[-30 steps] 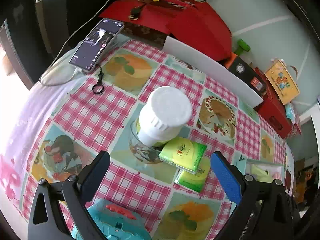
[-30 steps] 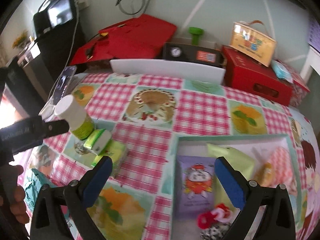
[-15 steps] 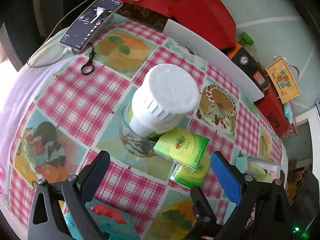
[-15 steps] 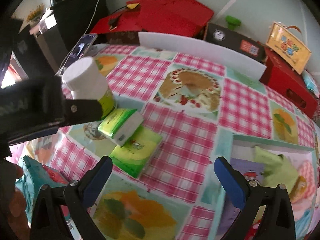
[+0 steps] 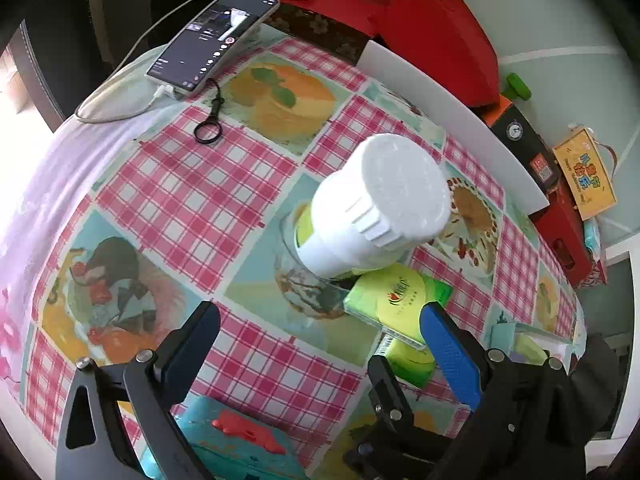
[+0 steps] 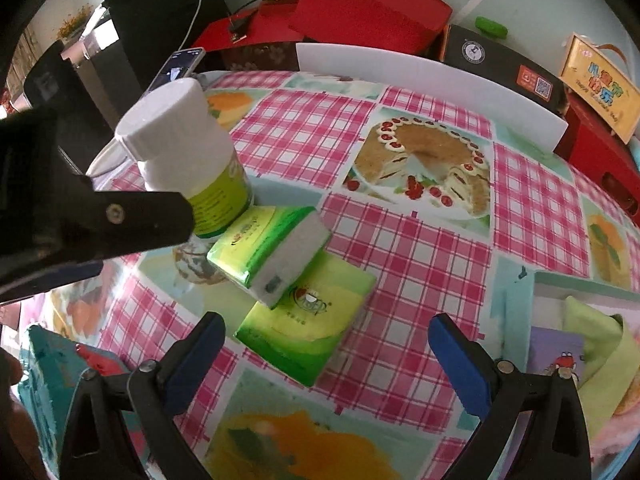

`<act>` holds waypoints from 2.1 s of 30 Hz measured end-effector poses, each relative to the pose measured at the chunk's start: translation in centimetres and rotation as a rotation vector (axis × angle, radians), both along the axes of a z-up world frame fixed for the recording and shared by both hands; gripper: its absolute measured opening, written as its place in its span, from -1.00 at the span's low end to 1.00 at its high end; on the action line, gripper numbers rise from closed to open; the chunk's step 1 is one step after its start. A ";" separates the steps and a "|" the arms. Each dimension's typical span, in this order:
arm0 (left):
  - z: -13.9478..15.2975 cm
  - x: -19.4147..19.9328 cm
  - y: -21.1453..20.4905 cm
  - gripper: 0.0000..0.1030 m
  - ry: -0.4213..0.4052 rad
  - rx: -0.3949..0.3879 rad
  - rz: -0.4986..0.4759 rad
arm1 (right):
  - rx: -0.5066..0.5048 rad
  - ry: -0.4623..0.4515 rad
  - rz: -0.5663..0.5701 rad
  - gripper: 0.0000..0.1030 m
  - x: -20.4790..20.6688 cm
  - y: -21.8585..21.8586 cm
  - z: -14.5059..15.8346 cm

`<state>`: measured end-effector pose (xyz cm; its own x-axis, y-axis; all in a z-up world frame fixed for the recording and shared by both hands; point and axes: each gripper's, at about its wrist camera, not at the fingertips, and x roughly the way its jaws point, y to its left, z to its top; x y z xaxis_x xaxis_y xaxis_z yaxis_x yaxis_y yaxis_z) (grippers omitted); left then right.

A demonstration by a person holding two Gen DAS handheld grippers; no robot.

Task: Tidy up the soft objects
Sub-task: 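Lower left gripper to one green tissue packet while right gripper approaches the other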

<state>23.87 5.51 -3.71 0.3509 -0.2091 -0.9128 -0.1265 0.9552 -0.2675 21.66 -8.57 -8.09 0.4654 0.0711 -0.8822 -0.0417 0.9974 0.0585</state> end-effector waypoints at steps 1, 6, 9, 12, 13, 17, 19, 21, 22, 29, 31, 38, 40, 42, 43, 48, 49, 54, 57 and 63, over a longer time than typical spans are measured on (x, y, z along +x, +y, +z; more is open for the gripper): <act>0.0 0.0 0.0 0.93 0.000 0.006 0.002 | 0.000 0.001 -0.002 0.99 0.1 0.0 -0.2; -0.2 0.0 -0.1 0.93 0.008 0.020 0.002 | 0.023 0.011 -0.023 0.99 0.4 -0.1 -1.1; -0.2 0.0 0.0 0.93 0.007 0.020 0.001 | 0.021 -0.002 -0.032 0.95 0.3 -0.3 -1.1; -0.2 0.0 -0.2 0.93 0.008 0.019 -0.004 | 0.034 -0.007 -0.035 0.87 0.1 -0.5 -1.0; -0.3 0.0 -0.3 0.93 0.009 0.015 -0.007 | 0.037 -0.006 -0.036 0.87 0.1 -0.6 -0.9; -0.5 0.1 -0.8 0.93 0.015 -0.004 -0.033 | 0.044 -0.006 -0.040 0.77 -0.2 -1.1 -0.8; -0.5 0.2 -1.2 0.93 0.017 -0.010 -0.044 | 0.052 -0.008 -0.046 0.70 -0.4 -1.5 -0.6; -0.5 0.3 -1.5 0.93 0.017 -0.013 -0.055 | 0.060 -0.008 -0.050 0.61 -0.5 -1.8 -0.5; -0.5 0.3 -1.7 0.93 0.017 -0.015 -0.060 | 0.062 -0.007 -0.052 0.60 -0.5 -1.9 -0.4; -0.5 0.4 -2.8 0.93 0.016 -0.026 -0.078 | 0.082 -0.010 -0.078 0.44 -0.7 -3.1 -0.1; -0.6 0.4 -2.8 0.93 0.016 -0.028 -0.078 | 0.088 -0.011 -0.084 0.39 -0.7 -3.4 0.0; -0.8 0.6 -3.0 0.93 0.015 -0.042 -0.068 | 0.064 -0.014 -0.103 0.33 -0.6 -4.3 0.0; -0.8 0.6 -3.2 0.93 0.012 -0.037 -0.071 | 0.057 -0.016 -0.102 0.33 -0.6 -4.3 0.0; -0.9 0.7 -3.6 0.93 0.009 -0.030 -0.082 | 0.042 -0.020 -0.095 0.28 -0.6 -4.2 -0.1; -0.9 0.8 -3.7 0.93 0.008 -0.029 -0.085 | 0.034 -0.022 -0.091 0.24 -0.6 -4.1 -0.1; -1.0 0.9 -4.2 0.93 0.000 -0.022 -0.103 | 0.041 -0.025 -0.081 0.05 -0.7 -4.1 -0.1; -1.1 1.0 -4.3 0.93 0.000 -0.022 -0.105 | 0.043 -0.024 -0.081 0.05 -0.7 -4.2 -0.1; -1.4 1.1 -5.1 0.93 -0.003 0.002 -0.124 | 0.037 -0.016 -0.086 0.04 -1.1 -4.7 0.0; -1.6 1.2 -5.4 0.93 -0.002 0.005 -0.132 | 0.037 -0.006 -0.099 0.03 -1.6 -5.1 0.2; -2.3 1.3 -6.1 0.93 0.007 0.025 -0.152 | 0.053 -0.002 -0.099 0.02 -2.6 -5.3 0.5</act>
